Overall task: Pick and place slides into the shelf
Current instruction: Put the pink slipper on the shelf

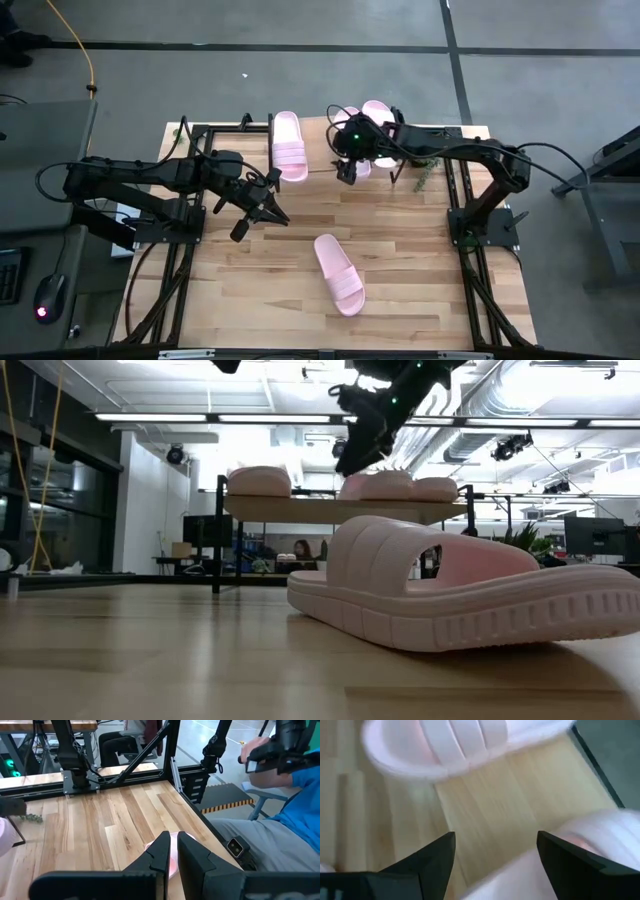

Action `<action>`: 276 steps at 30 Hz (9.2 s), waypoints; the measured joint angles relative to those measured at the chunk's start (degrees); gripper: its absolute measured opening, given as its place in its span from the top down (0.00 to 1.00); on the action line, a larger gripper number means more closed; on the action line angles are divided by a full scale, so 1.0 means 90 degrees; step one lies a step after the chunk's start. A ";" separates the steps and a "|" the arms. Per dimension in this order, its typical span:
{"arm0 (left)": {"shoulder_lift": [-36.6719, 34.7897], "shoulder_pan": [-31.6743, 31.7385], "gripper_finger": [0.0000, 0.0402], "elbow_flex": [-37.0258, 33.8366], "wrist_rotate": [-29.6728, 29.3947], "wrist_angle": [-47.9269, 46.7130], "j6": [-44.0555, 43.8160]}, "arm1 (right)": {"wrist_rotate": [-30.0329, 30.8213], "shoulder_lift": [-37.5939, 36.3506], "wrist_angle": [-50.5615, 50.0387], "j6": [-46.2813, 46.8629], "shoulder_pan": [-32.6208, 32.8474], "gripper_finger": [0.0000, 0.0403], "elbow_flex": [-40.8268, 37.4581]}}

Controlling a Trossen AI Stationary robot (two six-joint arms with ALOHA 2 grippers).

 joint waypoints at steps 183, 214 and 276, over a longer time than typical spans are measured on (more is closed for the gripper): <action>0.0049 0.0004 0.94 -0.0216 -0.0466 0.0718 -0.0164 | 0.5775 0.2931 -0.6181 0.6579 0.6303 1.00 0.2079; 0.0027 0.0005 0.94 -0.0214 -0.0617 0.0917 -0.0045 | 0.6873 0.1547 -0.6624 0.5359 0.5196 1.00 0.2076; -0.0520 0.0005 0.94 -0.0211 -0.0957 0.0500 0.0174 | 0.6716 0.1547 -0.1838 -0.0953 0.1992 1.00 0.2076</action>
